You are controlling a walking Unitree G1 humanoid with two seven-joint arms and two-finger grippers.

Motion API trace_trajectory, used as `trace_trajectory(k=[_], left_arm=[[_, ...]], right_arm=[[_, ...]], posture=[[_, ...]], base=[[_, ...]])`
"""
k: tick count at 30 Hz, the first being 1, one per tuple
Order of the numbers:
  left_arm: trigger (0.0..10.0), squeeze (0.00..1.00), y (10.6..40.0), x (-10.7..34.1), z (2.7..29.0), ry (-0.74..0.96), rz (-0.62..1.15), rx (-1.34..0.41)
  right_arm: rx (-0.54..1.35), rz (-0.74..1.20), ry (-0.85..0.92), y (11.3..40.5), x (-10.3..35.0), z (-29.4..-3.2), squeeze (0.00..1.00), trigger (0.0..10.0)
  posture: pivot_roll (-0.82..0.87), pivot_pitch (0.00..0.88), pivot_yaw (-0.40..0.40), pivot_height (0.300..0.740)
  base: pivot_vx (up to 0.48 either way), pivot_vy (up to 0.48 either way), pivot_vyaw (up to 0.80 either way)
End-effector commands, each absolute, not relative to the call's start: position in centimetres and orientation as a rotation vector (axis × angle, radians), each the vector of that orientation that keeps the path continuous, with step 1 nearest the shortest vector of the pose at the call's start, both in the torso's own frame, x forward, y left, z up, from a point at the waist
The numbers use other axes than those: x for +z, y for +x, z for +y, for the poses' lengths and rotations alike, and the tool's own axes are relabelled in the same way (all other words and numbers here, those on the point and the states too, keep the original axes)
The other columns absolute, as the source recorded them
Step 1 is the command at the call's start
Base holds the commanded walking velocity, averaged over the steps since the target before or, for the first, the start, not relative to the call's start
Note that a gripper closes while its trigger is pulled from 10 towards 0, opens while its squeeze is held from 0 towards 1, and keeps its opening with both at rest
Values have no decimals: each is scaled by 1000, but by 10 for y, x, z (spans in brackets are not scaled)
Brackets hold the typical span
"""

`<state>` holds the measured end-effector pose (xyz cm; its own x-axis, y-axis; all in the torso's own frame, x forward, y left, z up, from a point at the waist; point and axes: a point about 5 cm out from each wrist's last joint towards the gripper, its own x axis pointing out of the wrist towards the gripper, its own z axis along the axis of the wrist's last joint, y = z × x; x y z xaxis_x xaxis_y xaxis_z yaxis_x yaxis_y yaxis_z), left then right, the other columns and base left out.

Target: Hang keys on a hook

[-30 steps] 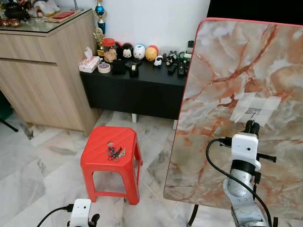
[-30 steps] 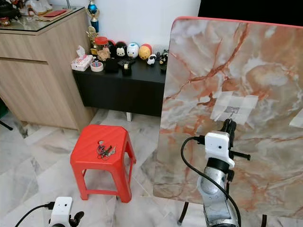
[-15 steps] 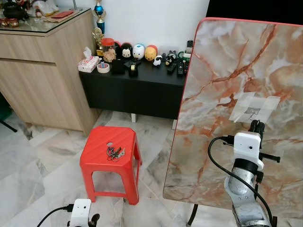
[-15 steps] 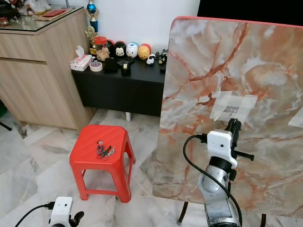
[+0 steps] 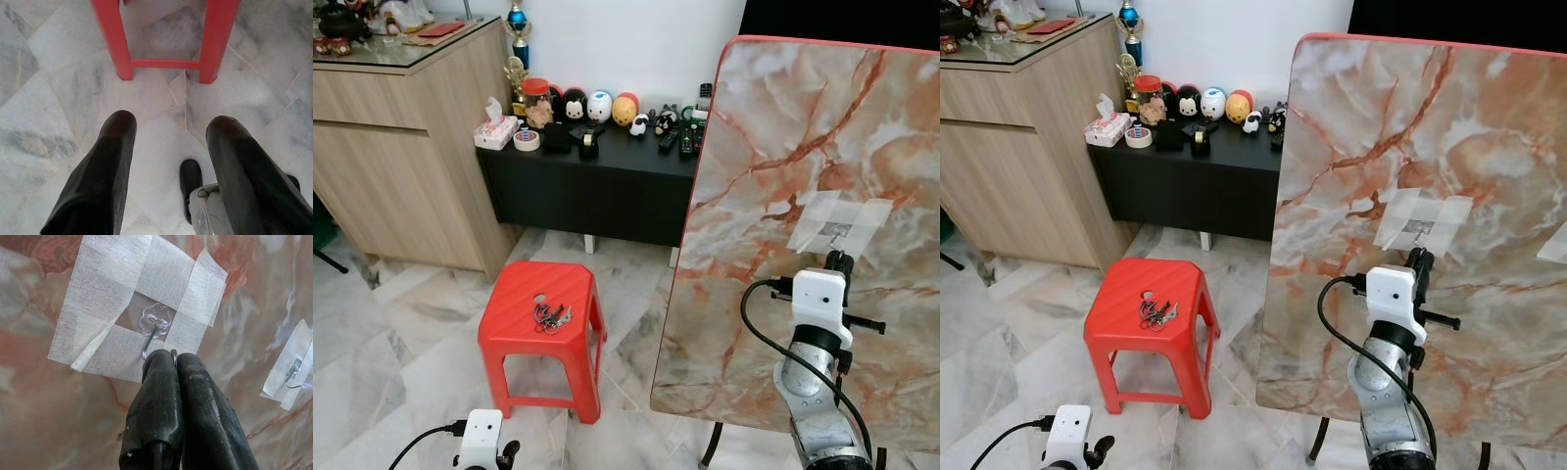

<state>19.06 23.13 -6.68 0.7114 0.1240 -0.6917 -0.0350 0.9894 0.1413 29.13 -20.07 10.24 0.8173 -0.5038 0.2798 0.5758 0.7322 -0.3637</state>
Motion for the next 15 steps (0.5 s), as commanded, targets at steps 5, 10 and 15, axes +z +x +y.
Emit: trace_trajectory(k=[5, 10, 15], left_arm=[[10000, 0, 189, -69, 230, 136, 791, 78], [10000, 0, 188, -69, 232, 136, 790, 82], [10000, 0, 188, -68, 232, 133, 789, 84]], right_arm=[[-615, -169, -445, 295, 107, -206, 0, 10000], [-618, -174, -444, 298, 108, -207, 0, 10000], [-614, -174, -444, 299, 109, -207, 0, 10000]], posture=[[66, 0, -53, 740], [65, 0, -52, 740], [65, 0, -52, 740]], base=[[0, 0, 0], [0, 0, 0], [0, 0, 0]])
